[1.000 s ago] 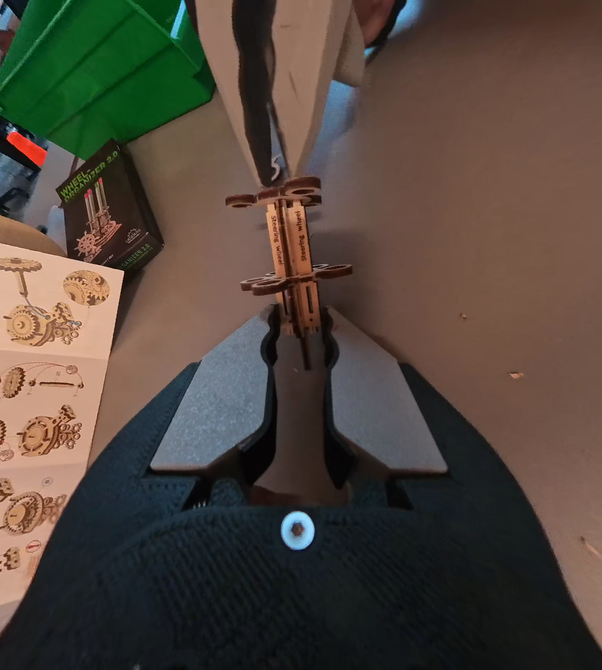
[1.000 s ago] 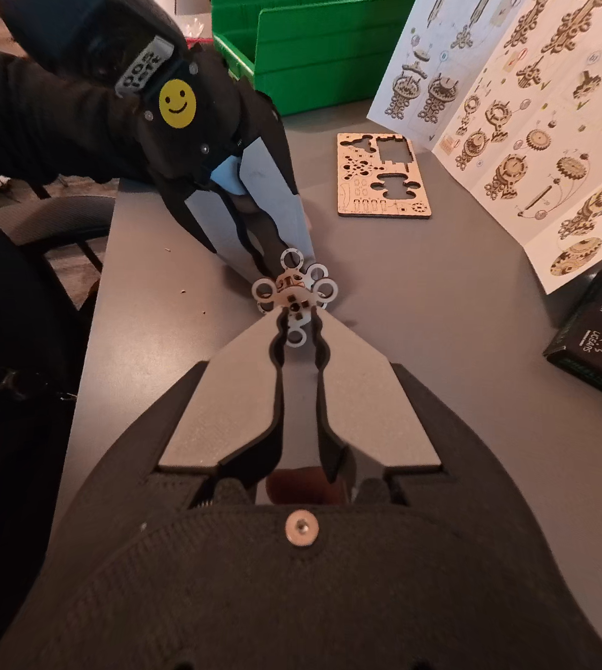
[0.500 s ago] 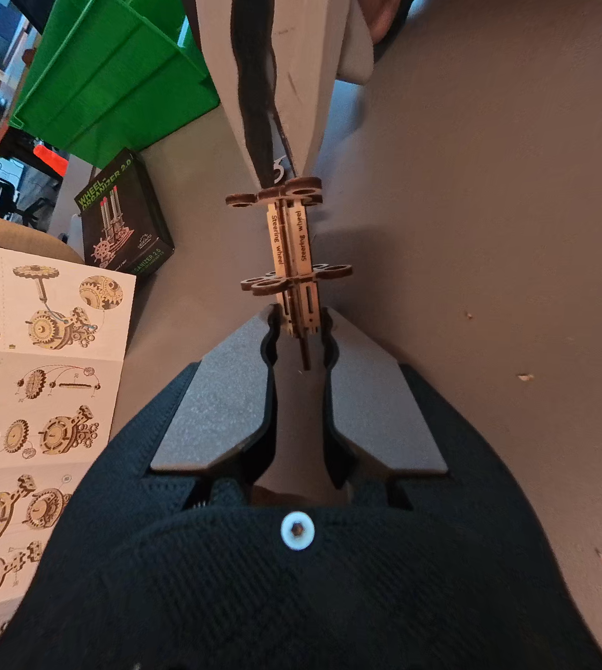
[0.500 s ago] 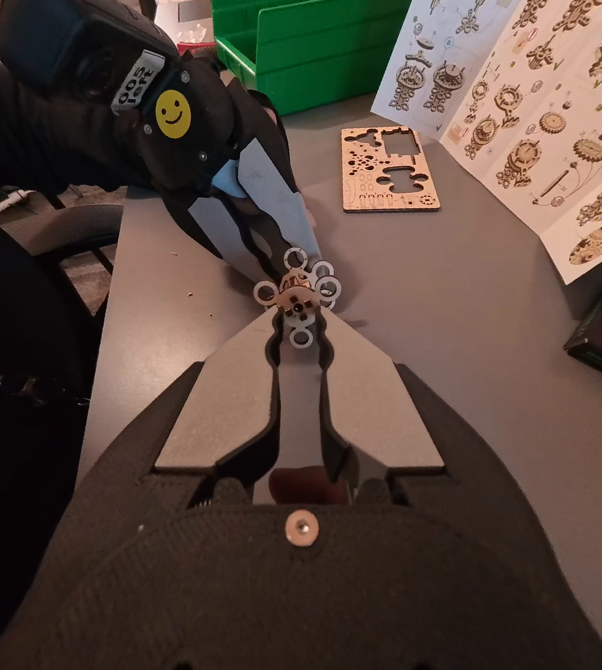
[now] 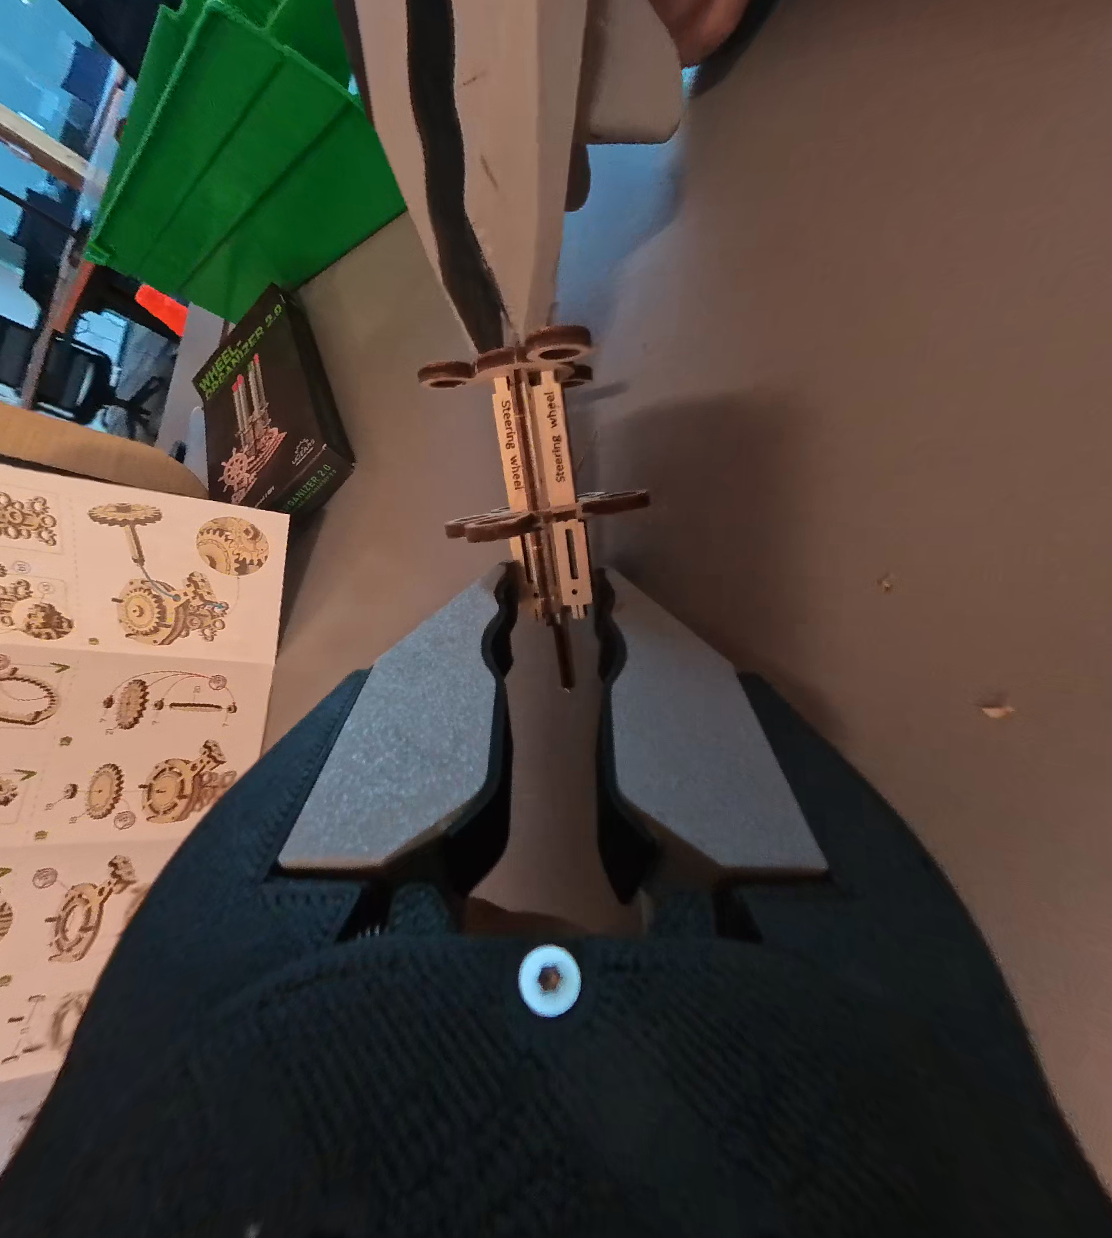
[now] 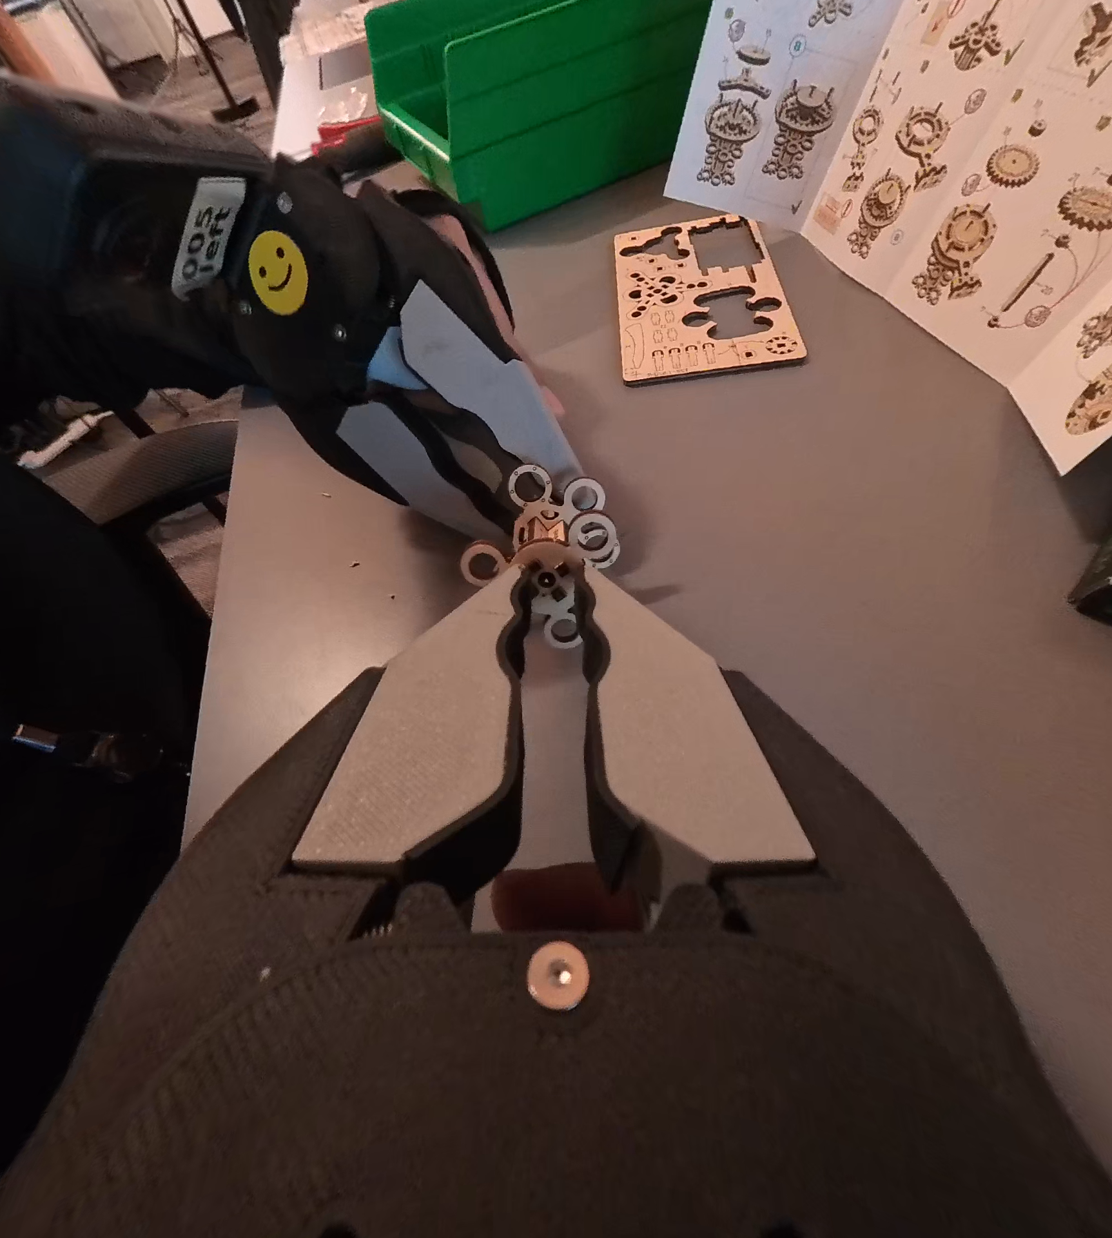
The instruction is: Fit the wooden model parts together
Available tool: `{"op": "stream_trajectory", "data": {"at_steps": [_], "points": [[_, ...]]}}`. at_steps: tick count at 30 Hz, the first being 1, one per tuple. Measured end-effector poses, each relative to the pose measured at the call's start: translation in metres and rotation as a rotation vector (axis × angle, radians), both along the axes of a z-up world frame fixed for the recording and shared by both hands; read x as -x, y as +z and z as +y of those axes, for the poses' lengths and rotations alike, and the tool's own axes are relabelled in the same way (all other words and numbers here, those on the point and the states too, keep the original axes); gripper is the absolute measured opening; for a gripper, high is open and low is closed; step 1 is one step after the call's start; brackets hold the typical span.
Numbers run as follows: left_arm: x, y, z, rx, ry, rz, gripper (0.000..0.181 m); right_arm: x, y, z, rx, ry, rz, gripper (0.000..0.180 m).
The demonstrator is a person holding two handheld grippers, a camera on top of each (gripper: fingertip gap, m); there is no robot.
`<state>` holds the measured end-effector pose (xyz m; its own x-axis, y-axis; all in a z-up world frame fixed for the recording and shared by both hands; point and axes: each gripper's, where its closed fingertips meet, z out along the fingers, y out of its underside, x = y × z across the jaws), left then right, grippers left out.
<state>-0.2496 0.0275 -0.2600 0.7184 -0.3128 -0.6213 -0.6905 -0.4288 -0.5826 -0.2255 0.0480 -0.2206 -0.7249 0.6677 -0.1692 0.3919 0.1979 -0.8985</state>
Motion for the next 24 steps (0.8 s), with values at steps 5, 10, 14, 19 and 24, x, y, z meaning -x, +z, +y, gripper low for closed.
{"op": "stream_trajectory", "data": {"at_steps": [5,10,14,19,24], "points": [[0.002,0.001,0.003,-0.023,0.030,0.055,0.018,-0.003,0.004,-0.002,-0.005,0.007,0.041,0.008],[-0.001,0.001,0.005,-0.039,0.010,0.087,0.018,-0.009,0.010,-0.010,0.012,0.058,0.077,0.000],[-0.001,0.002,0.004,-0.036,0.002,0.041,0.019,-0.006,0.002,0.001,-0.067,0.015,0.069,0.002],[0.000,0.001,0.004,-0.026,0.010,0.061,0.019,-0.006,0.002,0.002,-0.081,0.006,0.072,0.009],[0.001,0.001,0.004,-0.023,0.026,0.071,0.019,-0.009,0.008,-0.002,-0.034,0.016,0.072,0.008]]}}
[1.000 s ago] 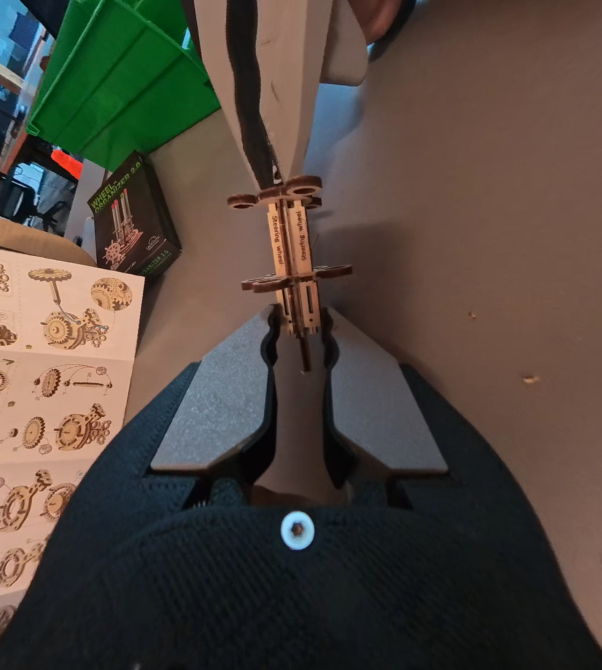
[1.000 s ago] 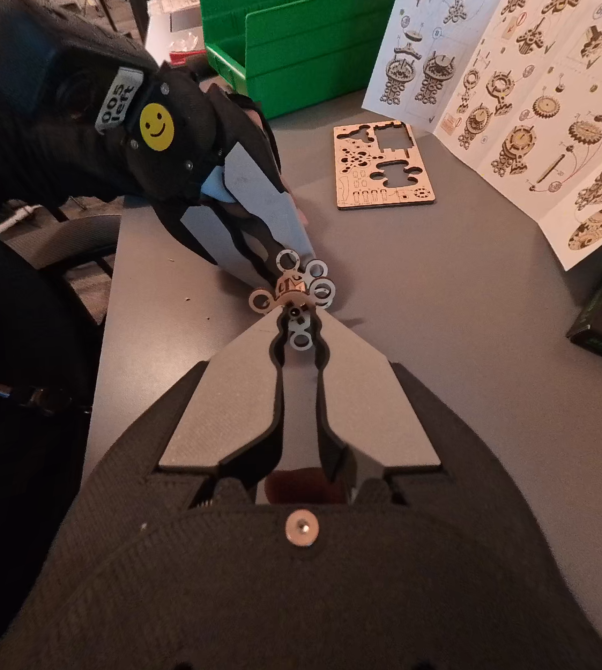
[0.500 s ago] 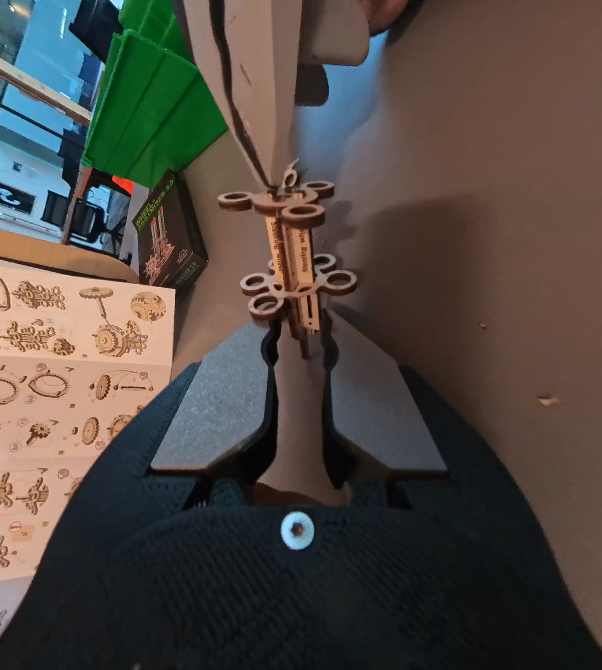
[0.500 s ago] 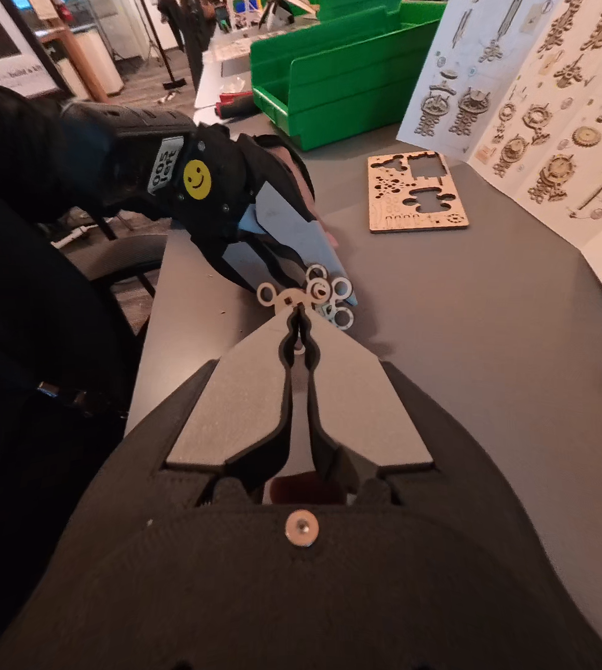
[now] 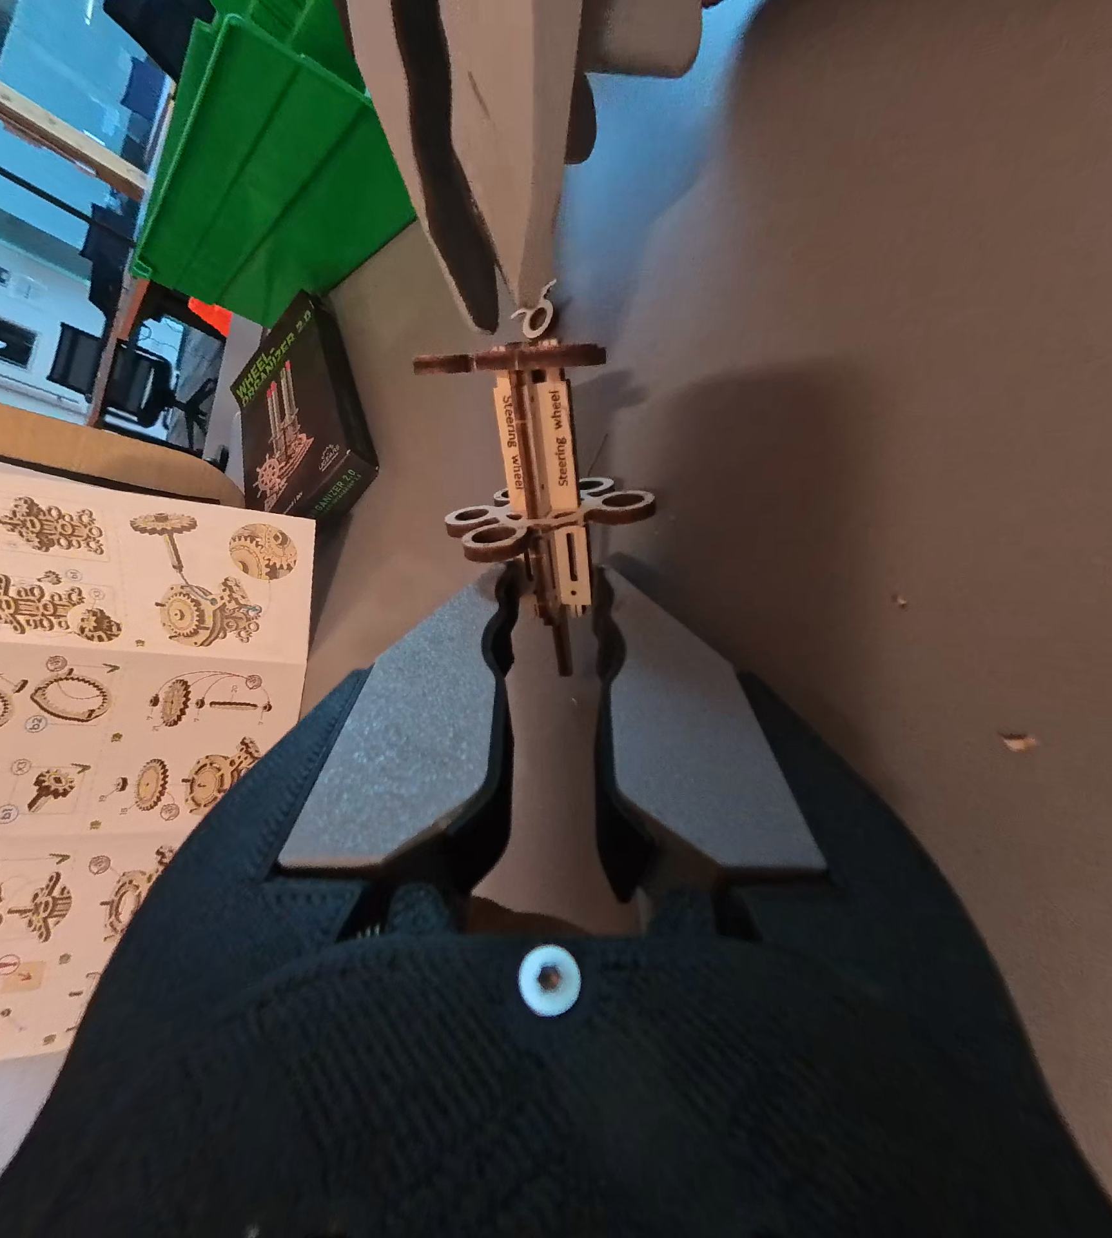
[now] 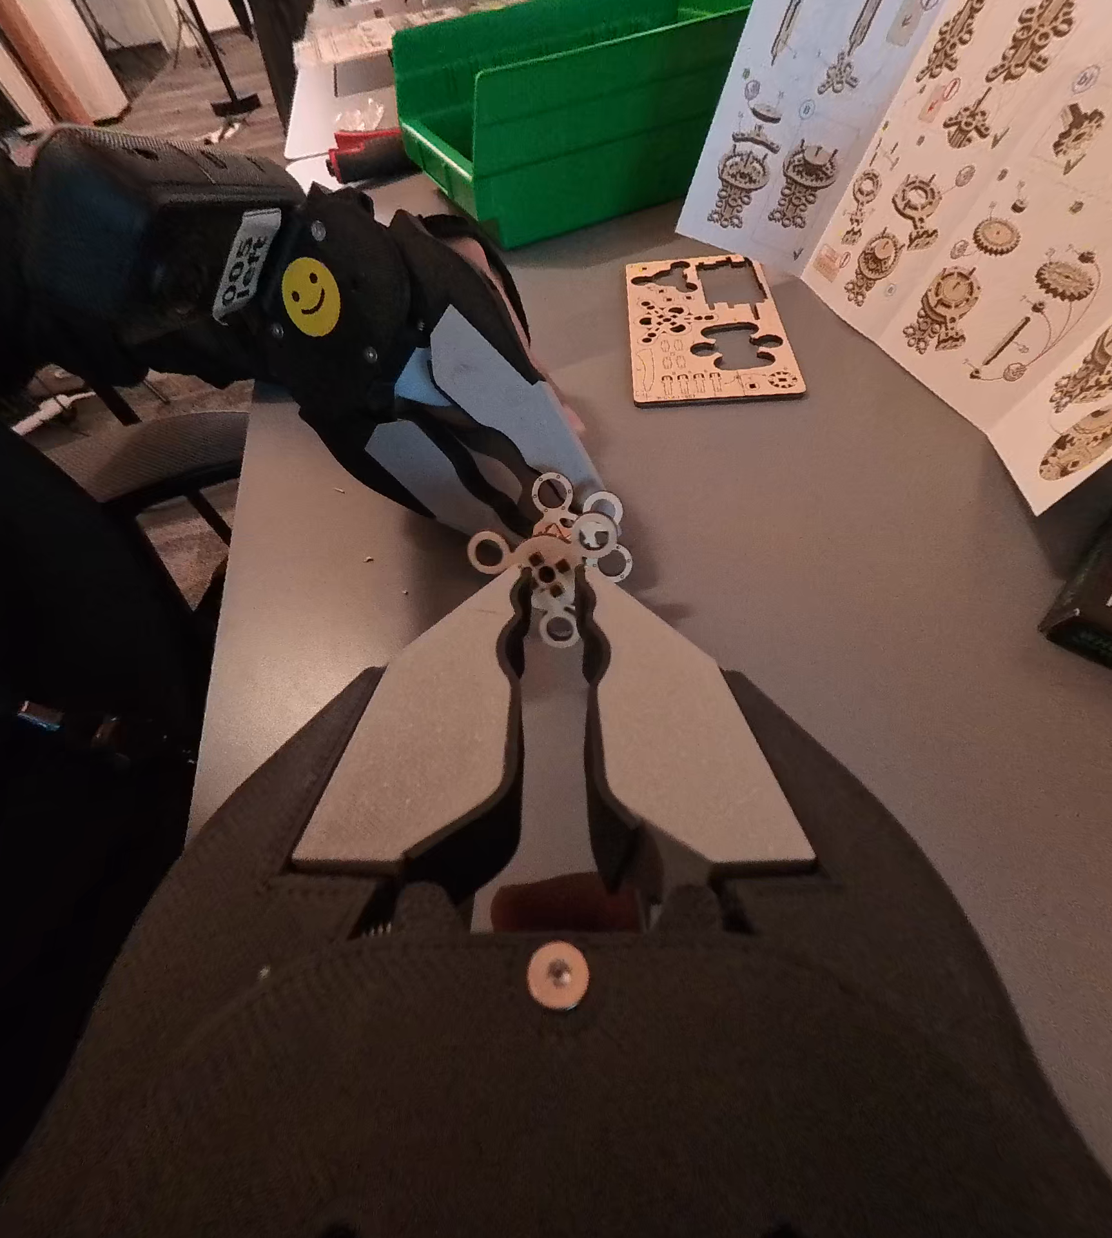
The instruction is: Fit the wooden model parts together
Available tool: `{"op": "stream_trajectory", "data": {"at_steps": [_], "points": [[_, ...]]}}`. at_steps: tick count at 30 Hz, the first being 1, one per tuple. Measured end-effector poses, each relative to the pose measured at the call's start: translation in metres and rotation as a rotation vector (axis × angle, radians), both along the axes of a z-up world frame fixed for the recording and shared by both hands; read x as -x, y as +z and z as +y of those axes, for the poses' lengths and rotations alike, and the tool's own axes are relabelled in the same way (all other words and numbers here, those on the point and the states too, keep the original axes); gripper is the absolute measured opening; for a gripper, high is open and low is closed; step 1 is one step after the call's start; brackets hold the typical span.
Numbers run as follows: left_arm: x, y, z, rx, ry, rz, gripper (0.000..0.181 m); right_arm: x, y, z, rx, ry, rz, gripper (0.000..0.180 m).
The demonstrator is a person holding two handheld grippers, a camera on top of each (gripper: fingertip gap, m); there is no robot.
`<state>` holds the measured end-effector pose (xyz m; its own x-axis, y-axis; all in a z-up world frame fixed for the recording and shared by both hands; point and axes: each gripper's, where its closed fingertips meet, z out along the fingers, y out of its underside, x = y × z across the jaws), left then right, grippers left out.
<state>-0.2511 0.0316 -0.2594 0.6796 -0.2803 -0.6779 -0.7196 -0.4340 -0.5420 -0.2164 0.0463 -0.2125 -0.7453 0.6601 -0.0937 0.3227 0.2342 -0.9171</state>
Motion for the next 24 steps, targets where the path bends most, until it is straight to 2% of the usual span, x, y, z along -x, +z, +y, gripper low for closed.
{"op": "stream_trajectory", "data": {"at_steps": [10,24], "points": [[0.0013,0.0001,0.0002,0.012,0.033,0.036,0.019,0.0041,-0.0093,0.0022,-0.086,-0.056,0.018,0.006],[0.0025,0.0004,-0.0001,0.000,0.052,0.066,0.018,0.0067,-0.0073,0.0016,-0.033,-0.078,-0.001,0.005]]}}
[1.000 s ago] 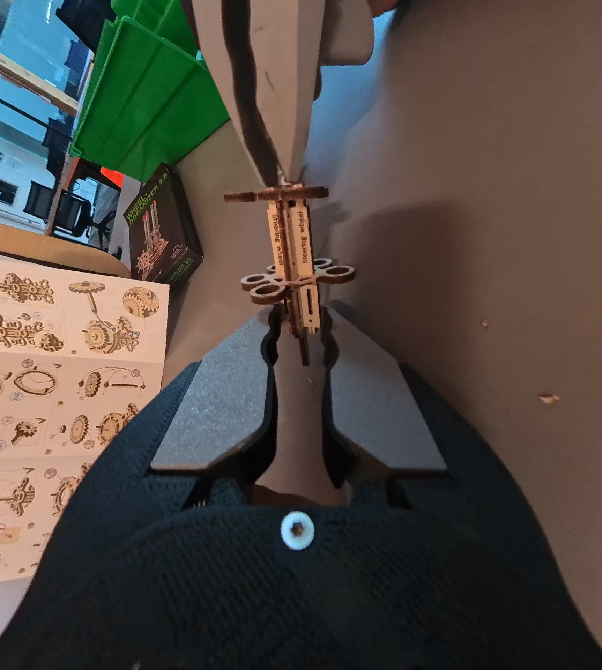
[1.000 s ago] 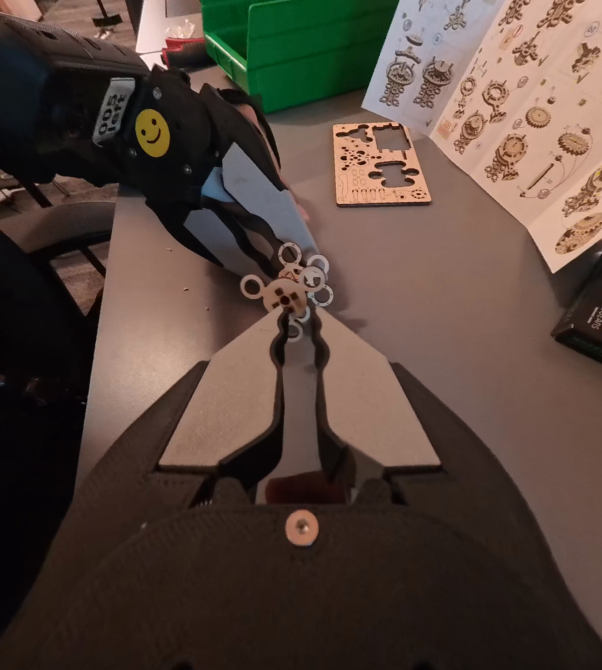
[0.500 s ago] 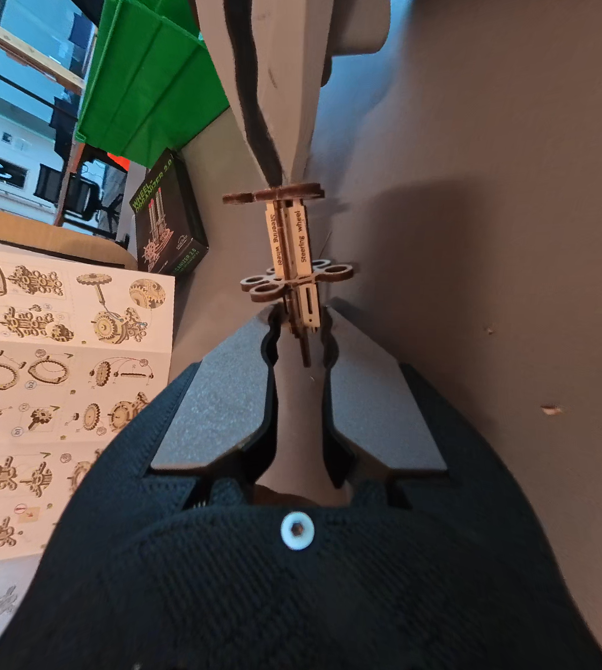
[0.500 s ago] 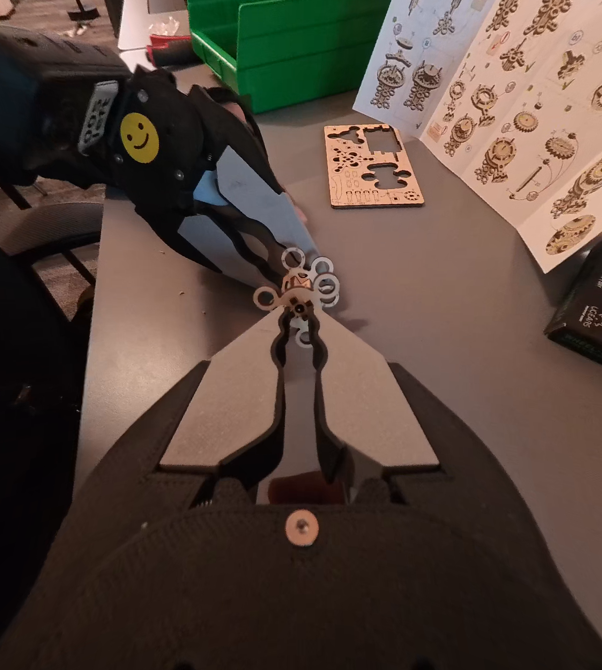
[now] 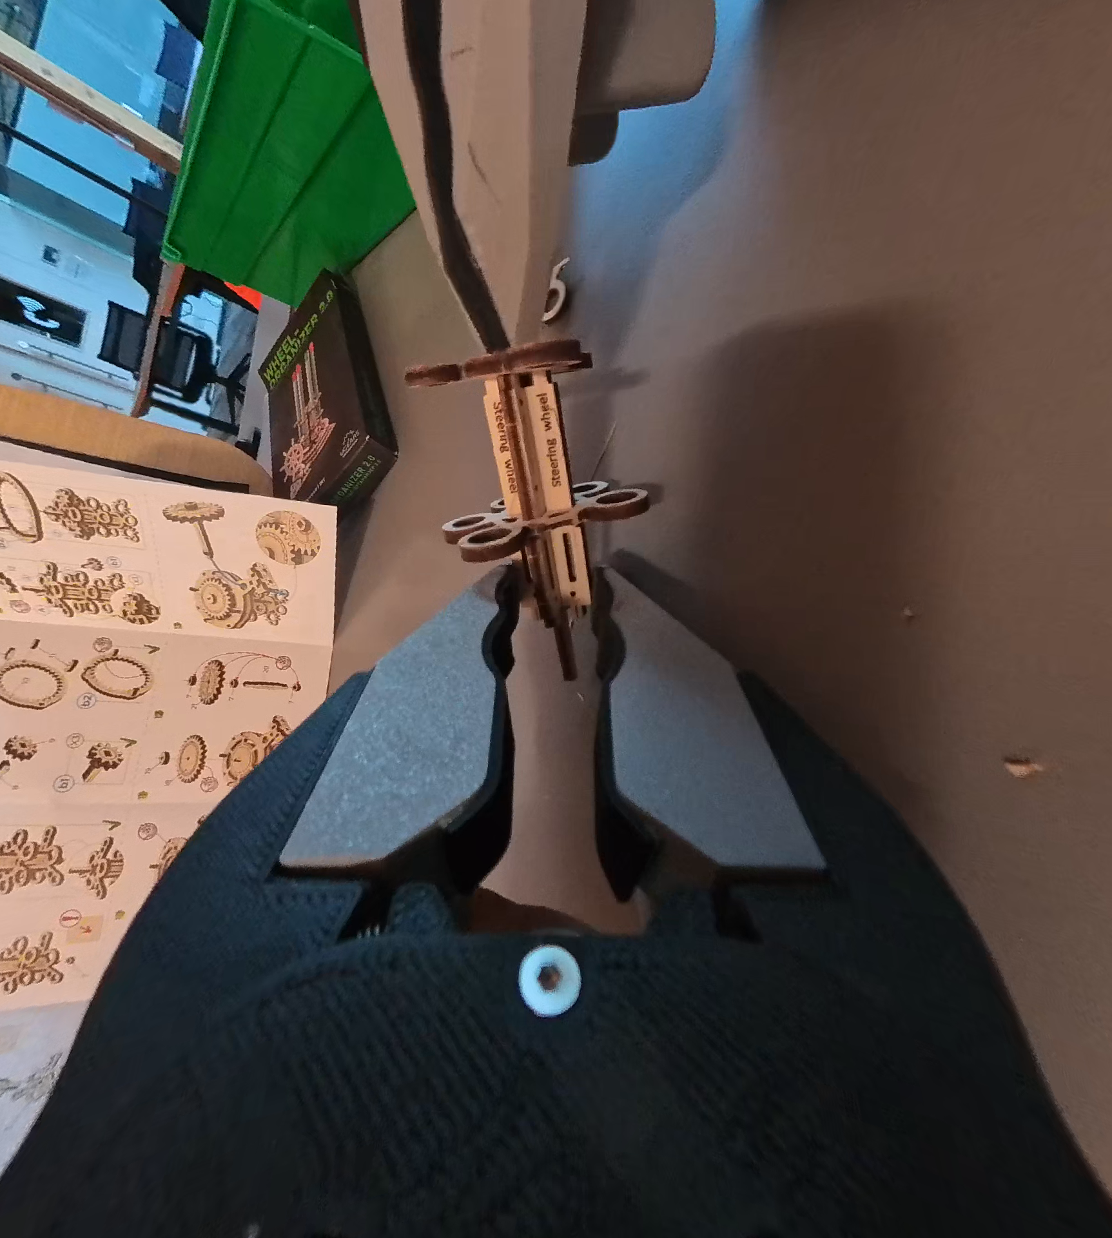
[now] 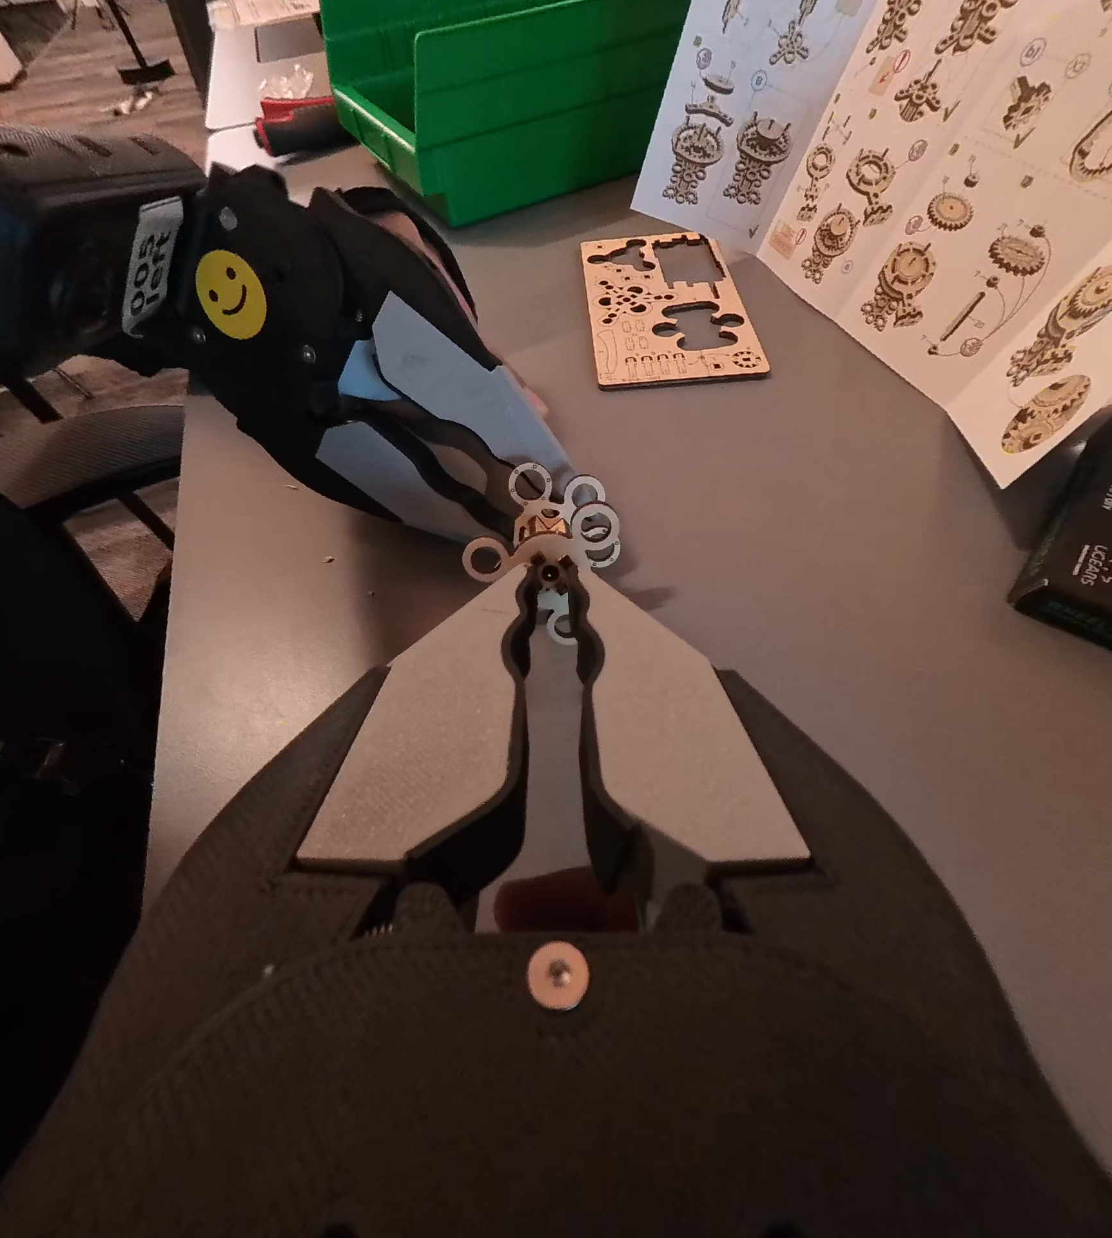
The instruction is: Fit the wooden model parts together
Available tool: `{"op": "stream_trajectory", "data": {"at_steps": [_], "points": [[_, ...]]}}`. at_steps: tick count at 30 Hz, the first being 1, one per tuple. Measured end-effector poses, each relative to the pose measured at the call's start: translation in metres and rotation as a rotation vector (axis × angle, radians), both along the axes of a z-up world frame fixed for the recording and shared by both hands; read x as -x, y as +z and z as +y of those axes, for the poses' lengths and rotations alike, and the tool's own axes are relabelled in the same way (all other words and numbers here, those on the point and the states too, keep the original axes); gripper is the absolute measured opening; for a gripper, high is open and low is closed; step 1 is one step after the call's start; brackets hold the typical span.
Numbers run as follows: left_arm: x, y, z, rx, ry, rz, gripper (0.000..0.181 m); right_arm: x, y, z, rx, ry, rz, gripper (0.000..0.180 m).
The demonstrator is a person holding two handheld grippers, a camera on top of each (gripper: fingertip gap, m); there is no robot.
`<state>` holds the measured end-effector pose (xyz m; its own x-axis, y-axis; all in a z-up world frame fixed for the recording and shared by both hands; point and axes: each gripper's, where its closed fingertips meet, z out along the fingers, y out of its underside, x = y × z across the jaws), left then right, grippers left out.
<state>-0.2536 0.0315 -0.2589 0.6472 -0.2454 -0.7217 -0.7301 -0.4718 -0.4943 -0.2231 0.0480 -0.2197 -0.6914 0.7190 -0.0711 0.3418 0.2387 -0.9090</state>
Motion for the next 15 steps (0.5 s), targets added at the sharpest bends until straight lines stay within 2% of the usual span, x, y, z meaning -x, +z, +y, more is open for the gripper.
{"op": "stream_trajectory", "data": {"at_steps": [10,15], "points": [[-0.0002,-0.0010,-0.0003,0.002,0.000,-0.024,0.018,0.0012,-0.0006,-0.0001,-0.053,0.042,-0.036,0.004],[-0.0001,-0.0012,-0.0005,0.005,0.007,-0.025,0.018,0.0029,0.0027,-0.0052,-0.138,0.080,-0.040,0.004]]}}
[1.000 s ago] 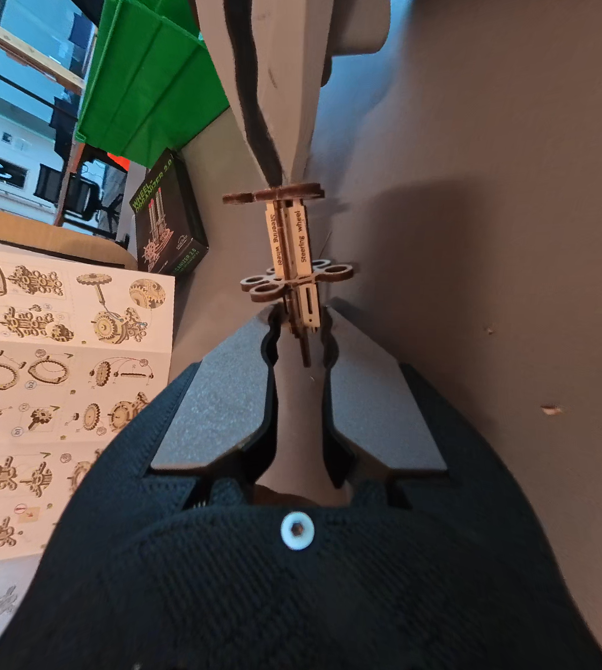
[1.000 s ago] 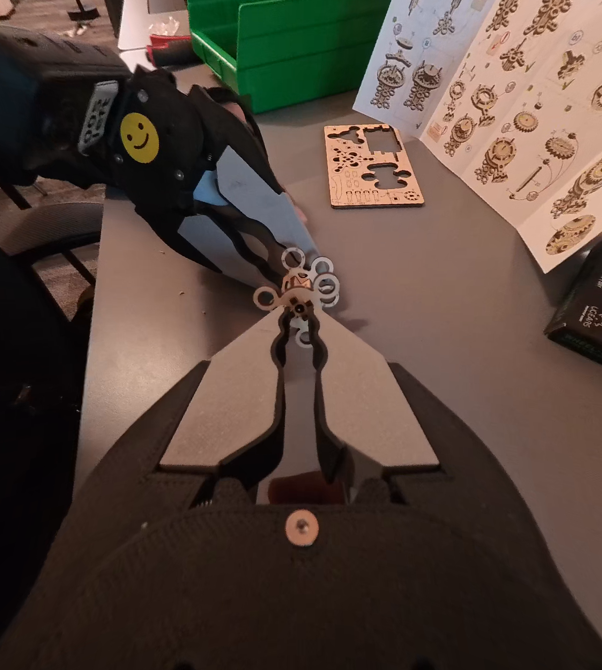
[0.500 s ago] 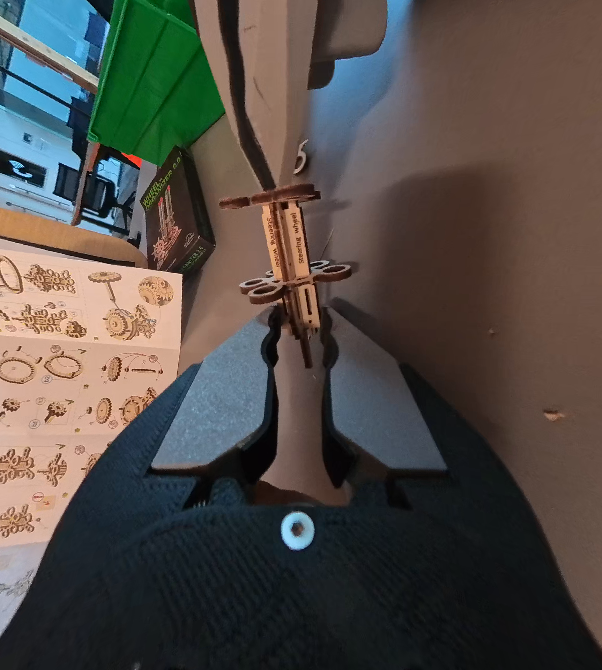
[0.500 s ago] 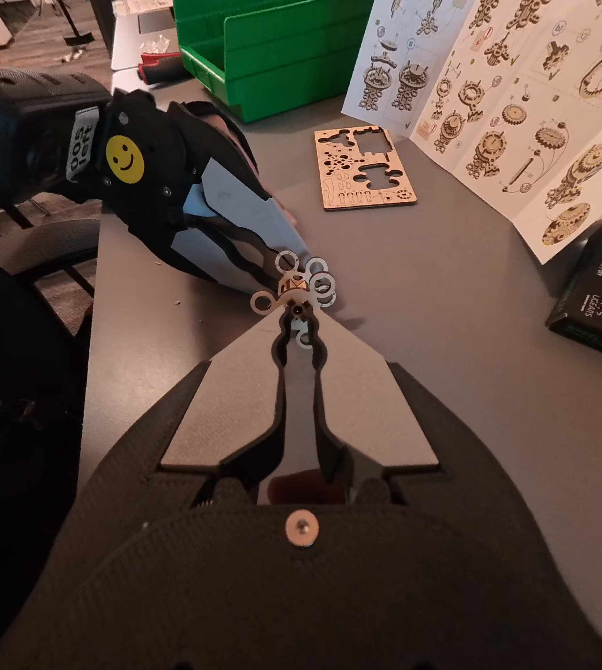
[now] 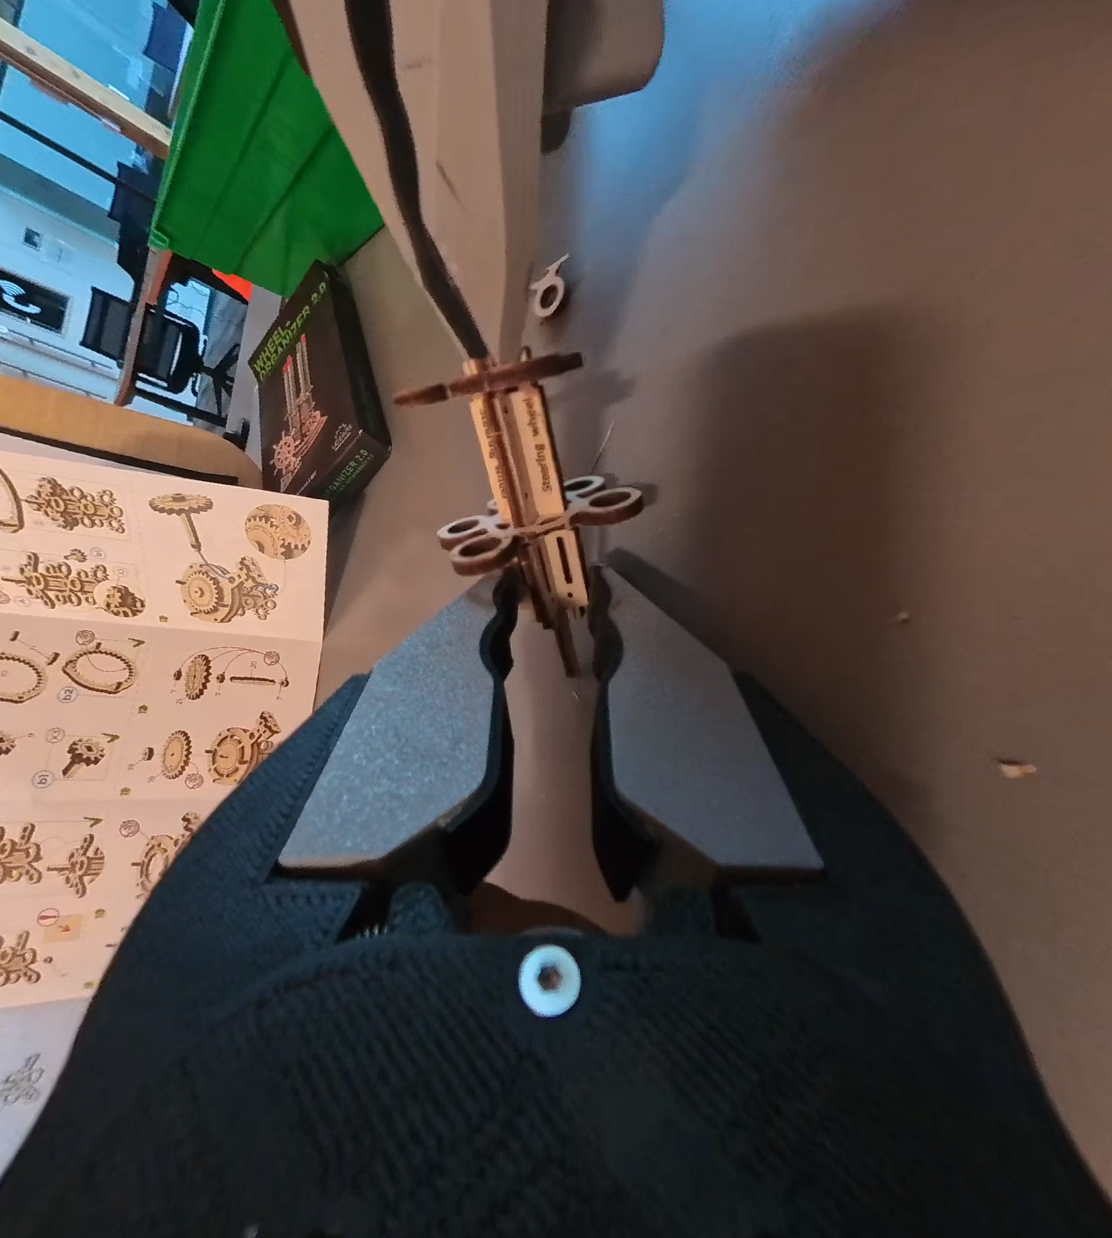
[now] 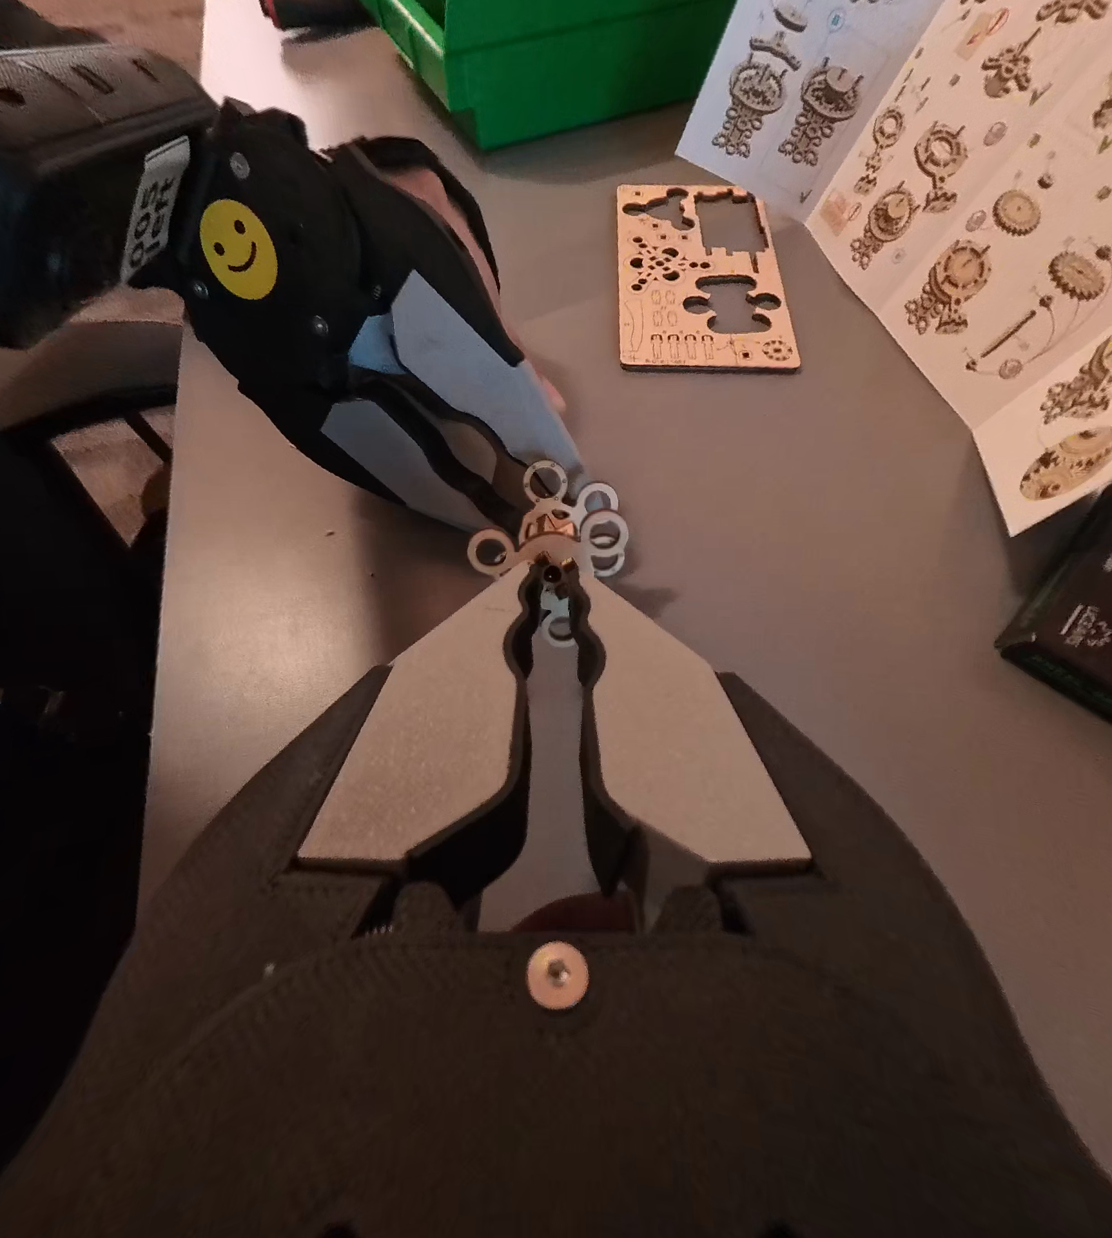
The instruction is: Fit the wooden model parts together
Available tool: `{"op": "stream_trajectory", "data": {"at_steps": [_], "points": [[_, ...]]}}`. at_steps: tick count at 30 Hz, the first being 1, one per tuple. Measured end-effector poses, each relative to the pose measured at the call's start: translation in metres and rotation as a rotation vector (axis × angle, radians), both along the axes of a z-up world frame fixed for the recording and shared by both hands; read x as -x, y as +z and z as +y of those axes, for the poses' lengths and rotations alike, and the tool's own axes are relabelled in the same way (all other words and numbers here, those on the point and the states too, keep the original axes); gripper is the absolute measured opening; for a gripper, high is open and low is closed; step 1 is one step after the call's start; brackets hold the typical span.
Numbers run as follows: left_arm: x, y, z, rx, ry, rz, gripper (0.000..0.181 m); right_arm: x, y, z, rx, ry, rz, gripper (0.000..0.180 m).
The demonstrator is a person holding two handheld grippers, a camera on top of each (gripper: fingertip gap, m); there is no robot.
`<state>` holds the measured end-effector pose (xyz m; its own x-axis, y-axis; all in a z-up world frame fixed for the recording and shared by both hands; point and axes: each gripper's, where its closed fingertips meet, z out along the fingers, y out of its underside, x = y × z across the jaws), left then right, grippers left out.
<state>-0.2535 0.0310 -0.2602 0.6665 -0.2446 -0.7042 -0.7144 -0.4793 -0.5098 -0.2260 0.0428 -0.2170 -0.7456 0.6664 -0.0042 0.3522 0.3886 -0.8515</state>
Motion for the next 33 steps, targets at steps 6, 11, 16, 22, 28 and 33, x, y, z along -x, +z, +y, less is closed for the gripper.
{"op": "stream_trajectory", "data": {"at_steps": [6,11,16,22,28,33], "points": [[0.002,0.000,-0.001,-0.005,0.007,0.011,0.017,-0.003,-0.017,0.007,-0.153,0.015,-0.108,0.004],[0.004,0.000,-0.002,-0.006,0.001,-0.017,0.017,0.002,-0.017,0.010,-0.147,-0.007,-0.048,0.004],[0.004,0.000,-0.002,-0.006,-0.005,-0.046,0.017,0.004,-0.017,0.009,-0.007,0.017,-0.045,0.004],[0.004,0.000,-0.002,-0.005,-0.004,-0.040,0.016,0.005,-0.016,0.007,0.055,0.057,-0.043,0.004],[0.007,0.000,-0.002,-0.008,0.007,-0.033,0.016,0.007,-0.017,0.007,0.063,0.061,-0.035,0.004],[0.007,0.000,-0.002,-0.010,-0.001,-0.031,0.016,0.008,-0.016,0.007,0.058,0.080,-0.025,0.004]]}}
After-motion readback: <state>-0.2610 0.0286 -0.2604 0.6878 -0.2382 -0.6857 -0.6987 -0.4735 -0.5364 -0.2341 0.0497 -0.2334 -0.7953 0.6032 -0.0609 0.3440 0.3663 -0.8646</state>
